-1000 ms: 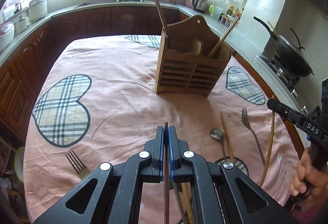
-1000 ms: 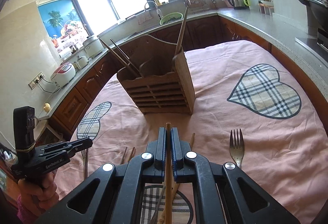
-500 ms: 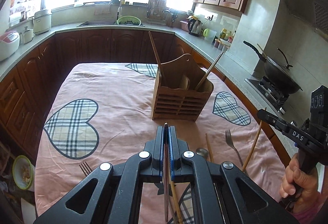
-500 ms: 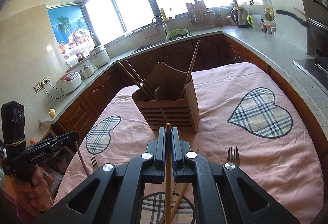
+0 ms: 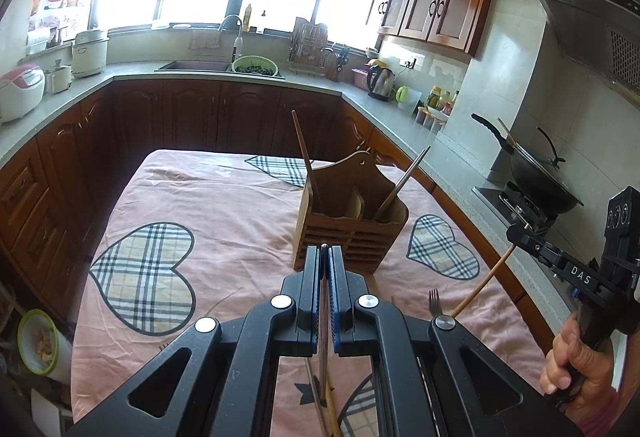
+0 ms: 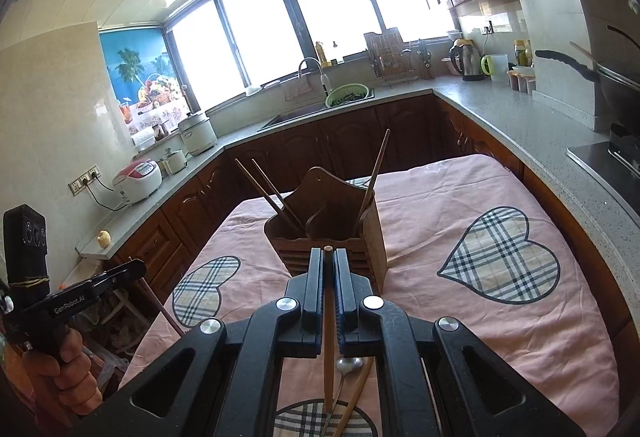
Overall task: Organize utensils
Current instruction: 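Lift the held chopsticks with both tools and carry them over the wooden holder, then open both tools to drop the chopsticks into the wooden holder, then move both tools back down toward the remaining chopsticks on the cloth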
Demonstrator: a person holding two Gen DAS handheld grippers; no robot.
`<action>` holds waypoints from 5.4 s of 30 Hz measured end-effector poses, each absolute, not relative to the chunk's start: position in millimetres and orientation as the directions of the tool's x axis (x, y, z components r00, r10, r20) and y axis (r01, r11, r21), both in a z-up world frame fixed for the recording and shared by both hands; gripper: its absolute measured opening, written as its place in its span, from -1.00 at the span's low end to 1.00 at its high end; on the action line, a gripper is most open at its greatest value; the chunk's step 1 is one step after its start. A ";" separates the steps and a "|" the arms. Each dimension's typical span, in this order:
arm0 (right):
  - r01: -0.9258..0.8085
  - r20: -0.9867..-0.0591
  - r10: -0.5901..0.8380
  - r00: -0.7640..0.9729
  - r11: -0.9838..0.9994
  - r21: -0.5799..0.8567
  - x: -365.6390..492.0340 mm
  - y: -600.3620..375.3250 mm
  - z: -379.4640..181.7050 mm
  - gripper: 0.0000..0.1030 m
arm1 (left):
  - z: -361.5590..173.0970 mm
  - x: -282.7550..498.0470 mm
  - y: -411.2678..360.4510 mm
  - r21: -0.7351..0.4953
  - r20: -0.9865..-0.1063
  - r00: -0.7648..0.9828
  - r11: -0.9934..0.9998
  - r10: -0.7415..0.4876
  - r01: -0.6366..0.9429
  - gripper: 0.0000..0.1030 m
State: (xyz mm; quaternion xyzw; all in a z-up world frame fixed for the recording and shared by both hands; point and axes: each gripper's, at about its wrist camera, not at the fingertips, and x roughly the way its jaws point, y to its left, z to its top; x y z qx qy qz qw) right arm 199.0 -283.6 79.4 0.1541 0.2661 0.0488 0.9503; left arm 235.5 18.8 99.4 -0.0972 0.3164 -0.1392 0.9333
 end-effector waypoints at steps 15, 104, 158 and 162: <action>-0.014 -0.419 0.154 0.895 0.948 0.319 219.6 -291.1 103.9 -0.92 | 111.5 269.6 26.1 -0.335 -0.485 0.805 0.923 -0.342 0.190 -0.95; 0.105 -0.475 0.139 0.869 0.887 0.451 222.5 -311.4 18.7 0.59 | 22.2 281.1 19.5 -0.311 -0.617 0.762 0.951 -0.195 -0.008 0.44; 0.138 -0.725 0.154 0.672 0.935 0.327 235.1 -278.8 -67.6 -0.11 | -66.8 322.8 -30.0 -0.169 -0.846 0.507 0.985 -0.167 0.043 0.28; 0.147 -0.747 0.143 0.649 0.940 0.308 249.4 -280.4 -76.2 -0.17 | -76.5 336.2 -41.6 -0.134 -0.863 0.484 0.989 -0.149 0.066 0.22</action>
